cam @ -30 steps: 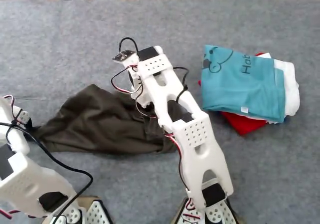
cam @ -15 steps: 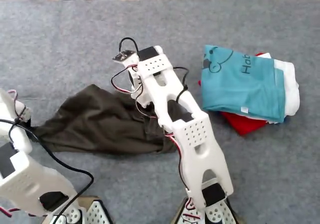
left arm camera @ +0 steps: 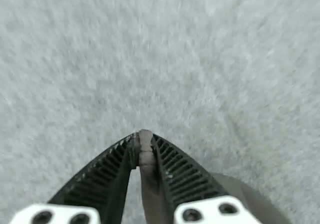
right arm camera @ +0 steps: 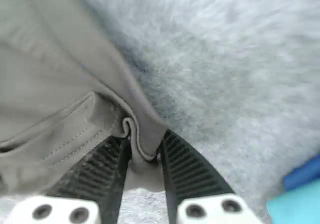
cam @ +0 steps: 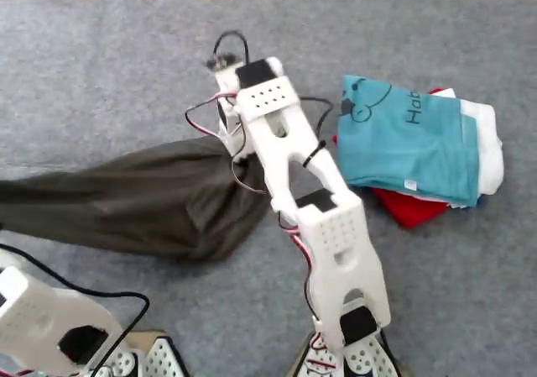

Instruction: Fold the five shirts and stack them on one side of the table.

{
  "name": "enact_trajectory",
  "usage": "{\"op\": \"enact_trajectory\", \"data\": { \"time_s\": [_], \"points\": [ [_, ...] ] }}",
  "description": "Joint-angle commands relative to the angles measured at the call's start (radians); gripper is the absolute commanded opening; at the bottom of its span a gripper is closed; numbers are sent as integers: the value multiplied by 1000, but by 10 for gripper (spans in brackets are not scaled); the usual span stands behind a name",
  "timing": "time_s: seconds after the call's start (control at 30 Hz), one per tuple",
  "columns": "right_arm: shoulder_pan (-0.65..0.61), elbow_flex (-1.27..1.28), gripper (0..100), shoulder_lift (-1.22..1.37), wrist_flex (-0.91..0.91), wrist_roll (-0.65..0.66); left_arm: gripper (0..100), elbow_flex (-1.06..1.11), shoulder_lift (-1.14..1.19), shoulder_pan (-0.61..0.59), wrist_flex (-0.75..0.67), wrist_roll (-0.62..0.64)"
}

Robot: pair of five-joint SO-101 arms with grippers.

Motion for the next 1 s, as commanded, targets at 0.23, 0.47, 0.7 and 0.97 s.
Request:
{"op": "enact_trajectory", "data": {
  "time_s": [0.23, 0.47, 0.7, 0.97],
  "points": [
    [84, 260, 30, -455, 14, -43, 28, -139, -11, -179, 28, -181],
    [118, 871, 77, -650, -64, 153, 28, 268, -9, -193, 25, -391],
    [169, 1147, 225, -871, 12, 473, 29, 486, -20, -229, -89, -505],
    [117, 1021, 225, -1007, -77, 450, 29, 496, -18, -278, -81, -724]
  ]
}}
